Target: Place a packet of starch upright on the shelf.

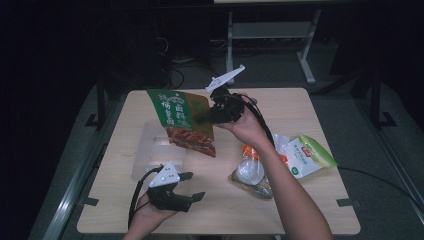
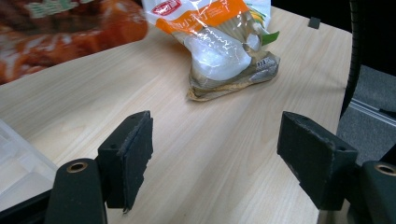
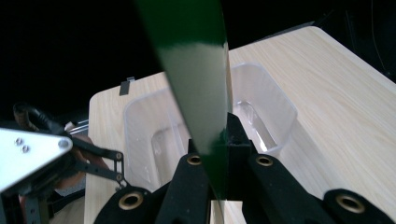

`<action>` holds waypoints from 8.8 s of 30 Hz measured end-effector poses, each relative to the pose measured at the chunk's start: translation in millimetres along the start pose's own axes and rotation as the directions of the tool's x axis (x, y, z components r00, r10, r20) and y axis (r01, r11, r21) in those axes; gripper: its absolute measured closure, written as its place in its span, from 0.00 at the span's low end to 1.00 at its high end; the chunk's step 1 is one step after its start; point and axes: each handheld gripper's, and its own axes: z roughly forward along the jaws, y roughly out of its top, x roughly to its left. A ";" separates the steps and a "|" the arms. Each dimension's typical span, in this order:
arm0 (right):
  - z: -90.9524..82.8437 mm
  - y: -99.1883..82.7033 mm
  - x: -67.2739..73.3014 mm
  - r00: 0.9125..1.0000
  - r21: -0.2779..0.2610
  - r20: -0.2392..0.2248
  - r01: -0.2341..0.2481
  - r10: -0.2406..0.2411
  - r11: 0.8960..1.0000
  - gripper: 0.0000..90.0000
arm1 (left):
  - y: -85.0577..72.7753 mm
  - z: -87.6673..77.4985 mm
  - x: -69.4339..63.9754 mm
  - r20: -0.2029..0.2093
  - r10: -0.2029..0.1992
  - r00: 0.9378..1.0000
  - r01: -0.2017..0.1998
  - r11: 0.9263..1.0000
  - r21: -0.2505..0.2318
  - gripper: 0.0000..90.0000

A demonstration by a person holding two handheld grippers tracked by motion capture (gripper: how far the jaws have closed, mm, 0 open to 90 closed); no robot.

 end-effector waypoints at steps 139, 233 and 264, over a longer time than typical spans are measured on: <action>-47.0 -168.0 -19.8 0.956 0.010 0.096 -0.278 0.275 0.961 0.49 | -11.2 19.8 -10.1 0.009 0.018 1.000 -0.018 0.998 0.052 0.28; -98.4 -218.9 -16.2 0.961 -0.086 0.059 -0.266 0.271 0.960 1.00 | 30.5 102.3 3.8 0.039 -0.022 0.999 0.019 0.998 0.060 0.37; -91.7 -209.7 -20.3 0.965 -0.064 0.092 -0.242 0.247 0.968 0.98 | 45.0 123.3 15.6 0.072 -0.086 0.994 0.080 0.994 0.075 1.00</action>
